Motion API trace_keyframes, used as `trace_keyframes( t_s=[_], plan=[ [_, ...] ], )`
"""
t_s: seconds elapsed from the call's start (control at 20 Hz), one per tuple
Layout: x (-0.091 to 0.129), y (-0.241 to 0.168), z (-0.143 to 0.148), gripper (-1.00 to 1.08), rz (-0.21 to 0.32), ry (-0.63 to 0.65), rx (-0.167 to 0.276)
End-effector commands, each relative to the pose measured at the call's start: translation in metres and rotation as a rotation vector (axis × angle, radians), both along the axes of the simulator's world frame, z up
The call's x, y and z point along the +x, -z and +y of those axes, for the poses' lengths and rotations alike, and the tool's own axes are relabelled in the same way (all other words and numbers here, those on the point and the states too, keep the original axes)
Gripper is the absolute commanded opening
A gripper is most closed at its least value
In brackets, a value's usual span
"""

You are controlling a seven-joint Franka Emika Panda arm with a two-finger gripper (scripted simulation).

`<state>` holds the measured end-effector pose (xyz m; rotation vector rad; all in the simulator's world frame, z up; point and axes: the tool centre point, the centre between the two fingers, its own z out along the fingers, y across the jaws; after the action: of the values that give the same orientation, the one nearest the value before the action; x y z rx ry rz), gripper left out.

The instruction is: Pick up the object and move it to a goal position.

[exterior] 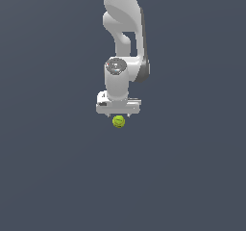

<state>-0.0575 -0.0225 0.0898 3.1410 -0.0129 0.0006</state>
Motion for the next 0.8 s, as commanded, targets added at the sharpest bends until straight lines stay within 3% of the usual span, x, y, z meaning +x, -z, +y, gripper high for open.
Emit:
trace_keyframes(
  t_s=[0.0,0.65,0.7,0.75],
  plan=[
    [-0.001,0.006,0.0,1.0,0.001,0.0,0.0],
    [-0.002,0.048,0.0,1.0,0.0,0.0,0.001],
    [-0.002,0.048,0.0,-1.0,0.0,0.0,0.001],
    [-0.002,0.048,0.0,-1.0,0.0,0.0,0.001]
  ],
)
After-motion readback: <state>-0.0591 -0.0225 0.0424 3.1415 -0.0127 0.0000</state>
